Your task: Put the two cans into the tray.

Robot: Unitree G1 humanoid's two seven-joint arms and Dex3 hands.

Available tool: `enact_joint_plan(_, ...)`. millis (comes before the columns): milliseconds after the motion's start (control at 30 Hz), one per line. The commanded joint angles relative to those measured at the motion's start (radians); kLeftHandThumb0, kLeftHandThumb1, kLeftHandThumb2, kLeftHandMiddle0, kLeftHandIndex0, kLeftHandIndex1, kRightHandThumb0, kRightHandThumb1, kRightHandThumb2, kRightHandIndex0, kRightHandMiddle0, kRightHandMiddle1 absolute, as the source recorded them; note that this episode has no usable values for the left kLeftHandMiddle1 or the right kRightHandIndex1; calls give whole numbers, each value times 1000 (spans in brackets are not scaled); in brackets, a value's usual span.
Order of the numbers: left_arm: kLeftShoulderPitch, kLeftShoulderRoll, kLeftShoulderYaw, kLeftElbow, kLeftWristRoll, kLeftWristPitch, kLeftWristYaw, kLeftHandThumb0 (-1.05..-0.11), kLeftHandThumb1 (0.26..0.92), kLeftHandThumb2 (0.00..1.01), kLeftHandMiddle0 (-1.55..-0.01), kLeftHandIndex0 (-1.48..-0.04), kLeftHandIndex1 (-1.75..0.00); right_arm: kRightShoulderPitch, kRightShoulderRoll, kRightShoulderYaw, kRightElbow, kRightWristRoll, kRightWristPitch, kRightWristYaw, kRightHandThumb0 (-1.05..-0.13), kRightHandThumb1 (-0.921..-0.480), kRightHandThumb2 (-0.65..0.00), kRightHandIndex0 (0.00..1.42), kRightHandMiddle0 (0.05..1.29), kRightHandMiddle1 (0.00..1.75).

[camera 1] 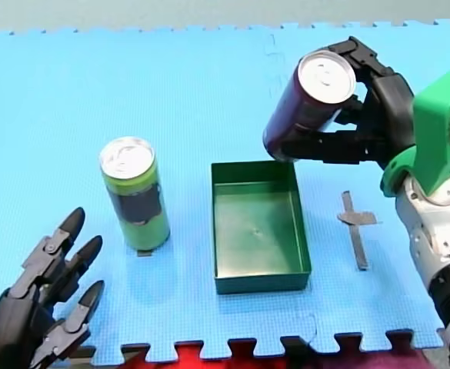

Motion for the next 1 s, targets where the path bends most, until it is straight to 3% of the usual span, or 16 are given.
enact_joint_plan(0, -5, 3, 6, 7, -8, -7, -2, -1048, 921, 429, -387, -284, 0, -13, 7, 6, -17, 4, 10, 3, -176, -801, -7, 938, 553, 1746)
enact_joint_plan(67, -6, 2, 7, 10, -8, -8, -2, -1048, 921, 426, -387, -284, -1, -12, 13, 14, -26, 1, 25, 6, -172, -801, -7, 937, 552, 1746)
enact_joint_plan(167, -7, 1, 9, 12, -8, -9, 0, -1048, 921, 423, -388, -284, -1, -4, 25, 36, -53, -20, 44, -15, -168, -800, -6, 936, 550, 1746)
enact_joint_plan(300, -7, -1, 10, 11, -9, -10, 0, -1048, 921, 419, -388, -285, -1, -5, 35, 57, -58, -44, 60, -29, -163, -799, -6, 933, 549, 1746)
enact_joint_plan(367, -6, -2, 10, 9, -9, -9, 1, -1048, 921, 418, -389, -285, -1, -11, 37, 61, -51, -46, 64, -26, -161, -799, -6, 931, 548, 1746)
enact_joint_plan(533, -6, -4, 12, 8, -12, -6, 1, -1048, 921, 415, -390, -285, -1, -36, 45, 66, 2, -45, 66, -3, -157, -797, -4, 929, 547, 1746)
enact_joint_plan(600, -6, -4, 12, 8, -12, -6, 1, -1048, 921, 414, -390, -285, -1, -51, 39, 72, 20, -48, 85, 20, -154, -796, -4, 928, 547, 1746)
enact_joint_plan(733, -5, -5, 12, 6, -10, -8, 1, -1048, 921, 412, -389, -285, 0, -85, 18, 86, 42, -63, 147, 60, -149, -795, -4, 928, 547, 1746)
enact_joint_plan(833, -4, -5, 12, 6, -10, -11, 0, -1048, 921, 410, -388, -285, -1, -96, 13, 88, 44, -67, 165, 66, -147, -796, -4, 928, 548, 1746)
enact_joint_plan(967, -5, -6, 14, 17, -13, -18, -4, -1048, 921, 407, -389, -286, -1, -101, 15, 88, 49, -70, 171, 60, -146, -797, -4, 930, 548, 1746)
